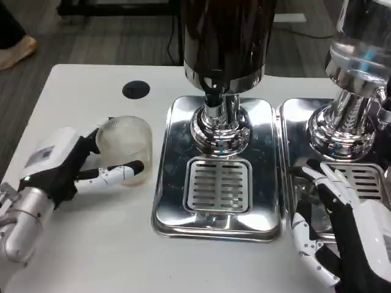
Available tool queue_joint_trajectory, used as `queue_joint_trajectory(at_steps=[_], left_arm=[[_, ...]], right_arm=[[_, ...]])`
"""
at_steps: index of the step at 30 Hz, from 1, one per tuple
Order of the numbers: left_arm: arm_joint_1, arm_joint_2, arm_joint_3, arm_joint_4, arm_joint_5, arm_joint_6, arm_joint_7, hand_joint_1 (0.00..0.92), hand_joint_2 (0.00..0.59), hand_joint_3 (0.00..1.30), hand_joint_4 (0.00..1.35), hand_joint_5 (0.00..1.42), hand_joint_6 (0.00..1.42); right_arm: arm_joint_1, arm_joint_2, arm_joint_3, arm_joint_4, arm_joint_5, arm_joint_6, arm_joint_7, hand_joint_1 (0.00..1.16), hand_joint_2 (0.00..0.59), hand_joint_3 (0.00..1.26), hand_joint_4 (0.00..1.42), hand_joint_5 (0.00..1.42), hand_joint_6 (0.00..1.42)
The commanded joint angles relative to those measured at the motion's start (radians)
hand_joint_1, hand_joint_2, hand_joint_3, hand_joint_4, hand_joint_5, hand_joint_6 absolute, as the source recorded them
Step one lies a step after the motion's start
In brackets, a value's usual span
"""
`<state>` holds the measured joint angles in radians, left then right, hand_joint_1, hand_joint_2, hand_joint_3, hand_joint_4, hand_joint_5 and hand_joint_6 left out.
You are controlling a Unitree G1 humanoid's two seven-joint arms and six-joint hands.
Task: Grasp the cup under the faucet to collect the drink, then remove the cup.
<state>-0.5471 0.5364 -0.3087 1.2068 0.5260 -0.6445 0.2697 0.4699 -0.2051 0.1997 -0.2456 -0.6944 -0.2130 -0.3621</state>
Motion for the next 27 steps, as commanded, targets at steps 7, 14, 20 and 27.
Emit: queue_joint_trajectory(at_steps=[7, 14, 20, 27], left_arm=[[-0.014, -0.012, -0.007, 0.05, 0.004, -0.066, 0.037, 0.233, 0.166, 0.25, 0.31, 0.56, 0.69], [-0.012, -0.015, -0.002, 0.055, 0.001, -0.086, 0.07, 0.178, 0.221, 0.34, 0.42, 0.71, 0.9], [-0.007, -0.019, 0.002, 0.054, -0.003, -0.099, 0.098, 0.16, 0.233, 0.35, 0.44, 0.74, 0.94], [0.011, -0.017, 0.01, 0.043, -0.009, -0.136, 0.132, 0.148, 0.239, 0.37, 0.46, 0.78, 0.99]], right_arm=[[0.005, 0.01, -0.011, -0.01, 0.032, -0.005, 0.005, 0.43, 0.582, 0.28, 0.12, 0.1, 0.33], [0.0, 0.008, -0.017, -0.004, 0.051, -0.014, 0.009, 0.43, 0.582, 0.28, 0.12, 0.11, 0.34], [-0.009, 0.004, -0.018, 0.005, 0.061, -0.018, 0.012, 0.43, 0.582, 0.27, 0.13, 0.11, 0.33], [-0.009, 0.004, -0.02, 0.001, 0.062, -0.02, 0.016, 0.43, 0.582, 0.26, 0.13, 0.11, 0.31]])
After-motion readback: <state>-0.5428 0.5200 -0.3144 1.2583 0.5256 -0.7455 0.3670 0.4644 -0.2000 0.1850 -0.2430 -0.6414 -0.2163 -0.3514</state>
